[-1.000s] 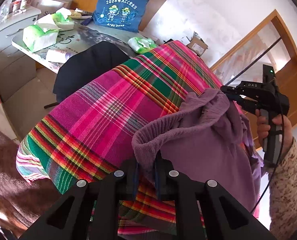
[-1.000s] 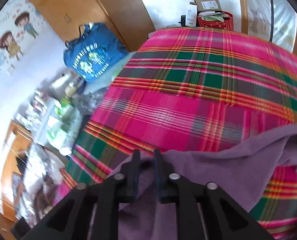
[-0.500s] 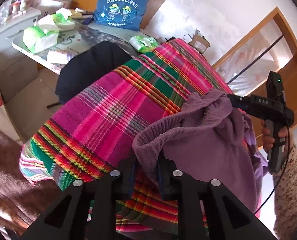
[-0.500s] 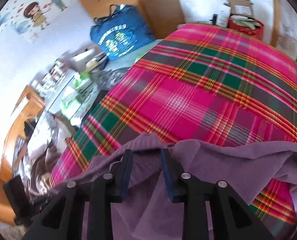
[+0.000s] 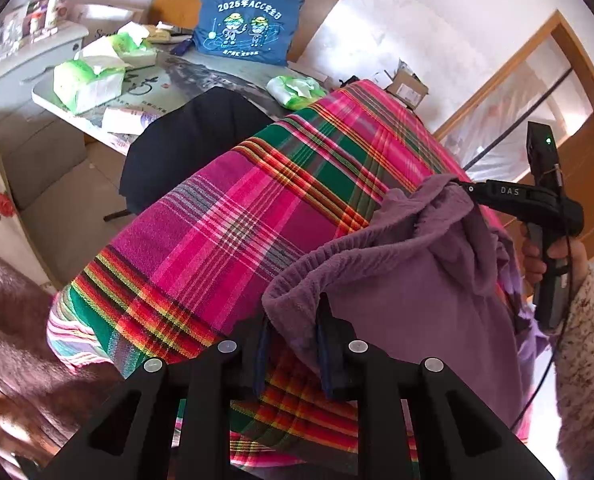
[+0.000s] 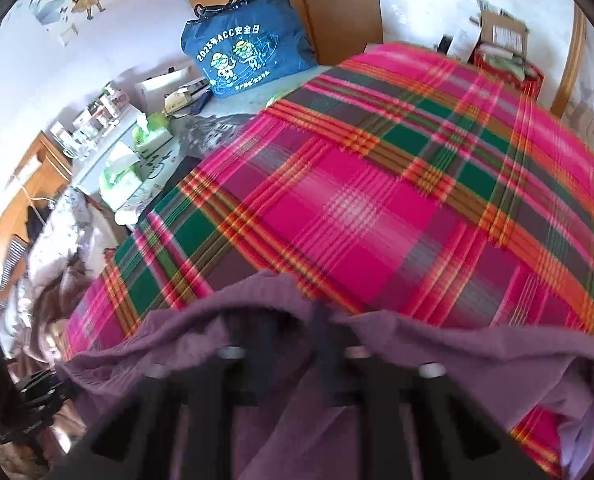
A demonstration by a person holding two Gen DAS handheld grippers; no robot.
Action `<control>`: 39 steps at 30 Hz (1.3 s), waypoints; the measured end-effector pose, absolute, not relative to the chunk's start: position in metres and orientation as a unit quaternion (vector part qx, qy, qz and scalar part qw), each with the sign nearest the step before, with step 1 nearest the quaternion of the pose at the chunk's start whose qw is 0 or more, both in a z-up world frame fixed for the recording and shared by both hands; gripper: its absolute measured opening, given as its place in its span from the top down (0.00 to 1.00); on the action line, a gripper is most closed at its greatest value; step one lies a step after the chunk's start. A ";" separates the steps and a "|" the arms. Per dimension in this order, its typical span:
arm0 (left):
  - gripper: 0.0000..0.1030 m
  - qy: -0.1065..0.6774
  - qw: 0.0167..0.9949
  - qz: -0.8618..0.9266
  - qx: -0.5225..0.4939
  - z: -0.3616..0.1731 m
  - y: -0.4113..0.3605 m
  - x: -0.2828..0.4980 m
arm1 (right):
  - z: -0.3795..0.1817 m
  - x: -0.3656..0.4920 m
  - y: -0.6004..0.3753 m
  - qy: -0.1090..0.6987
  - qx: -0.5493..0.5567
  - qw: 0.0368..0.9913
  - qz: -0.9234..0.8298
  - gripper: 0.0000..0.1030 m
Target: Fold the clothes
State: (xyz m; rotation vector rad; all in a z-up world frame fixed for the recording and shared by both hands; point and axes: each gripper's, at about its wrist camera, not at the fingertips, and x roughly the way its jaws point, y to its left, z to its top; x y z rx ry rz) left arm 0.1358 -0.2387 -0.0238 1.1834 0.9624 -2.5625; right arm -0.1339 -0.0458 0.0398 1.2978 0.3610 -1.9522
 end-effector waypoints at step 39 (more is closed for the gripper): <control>0.86 0.441 0.031 -0.817 0.370 -0.038 -0.270 0.142 | 0.006 -0.133 -0.261 0.371 0.422 0.350 -0.749 0.92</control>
